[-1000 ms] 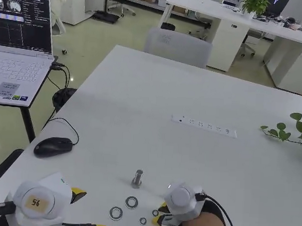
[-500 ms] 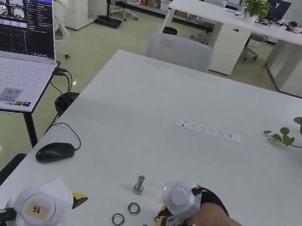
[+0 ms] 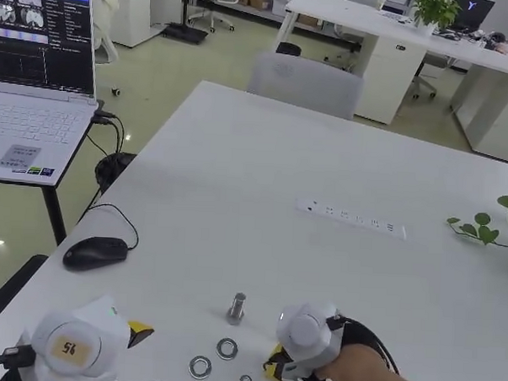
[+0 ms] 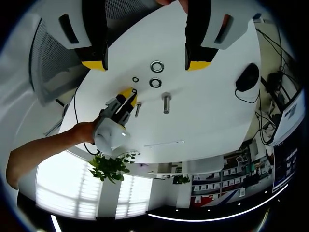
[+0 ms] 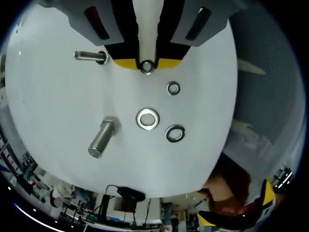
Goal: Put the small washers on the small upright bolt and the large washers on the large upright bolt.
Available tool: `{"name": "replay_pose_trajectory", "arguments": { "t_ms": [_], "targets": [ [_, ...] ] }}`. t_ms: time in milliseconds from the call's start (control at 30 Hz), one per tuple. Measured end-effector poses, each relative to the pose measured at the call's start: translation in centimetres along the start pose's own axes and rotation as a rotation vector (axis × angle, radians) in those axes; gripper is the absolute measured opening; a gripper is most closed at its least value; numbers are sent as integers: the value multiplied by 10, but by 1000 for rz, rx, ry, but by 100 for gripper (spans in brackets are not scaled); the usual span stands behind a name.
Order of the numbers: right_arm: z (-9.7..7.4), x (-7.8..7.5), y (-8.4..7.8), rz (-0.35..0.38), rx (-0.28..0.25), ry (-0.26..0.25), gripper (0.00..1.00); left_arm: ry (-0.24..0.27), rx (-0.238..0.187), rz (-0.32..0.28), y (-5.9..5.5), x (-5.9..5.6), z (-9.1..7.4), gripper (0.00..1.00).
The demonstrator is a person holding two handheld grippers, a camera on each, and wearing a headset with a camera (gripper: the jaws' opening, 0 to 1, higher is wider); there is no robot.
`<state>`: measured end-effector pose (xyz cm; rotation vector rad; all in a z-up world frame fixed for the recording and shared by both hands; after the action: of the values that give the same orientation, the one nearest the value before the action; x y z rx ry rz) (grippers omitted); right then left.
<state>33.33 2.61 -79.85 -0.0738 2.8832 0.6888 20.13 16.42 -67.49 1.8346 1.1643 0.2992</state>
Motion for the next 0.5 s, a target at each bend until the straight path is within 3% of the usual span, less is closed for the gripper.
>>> {"name": "replay_pose_trajectory", "arguments": {
  "t_ms": [500],
  "targets": [
    [-19,-4,-18,128,-17,-67,13,3,-4,-6,-1,4,-1,64]
  ]
}}
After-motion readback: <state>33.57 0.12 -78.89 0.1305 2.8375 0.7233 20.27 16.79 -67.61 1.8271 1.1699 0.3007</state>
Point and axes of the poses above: the centre of the closed fingertips' face, and the gripper's own axes: z roughly forward along the fingers, x roughly to its left, y roughly out of its top, the point moved 3 cm from there along -z, roughly backward along the fingers, and after that the axes turned 10 degrees about -y, right-handed, at the moved point
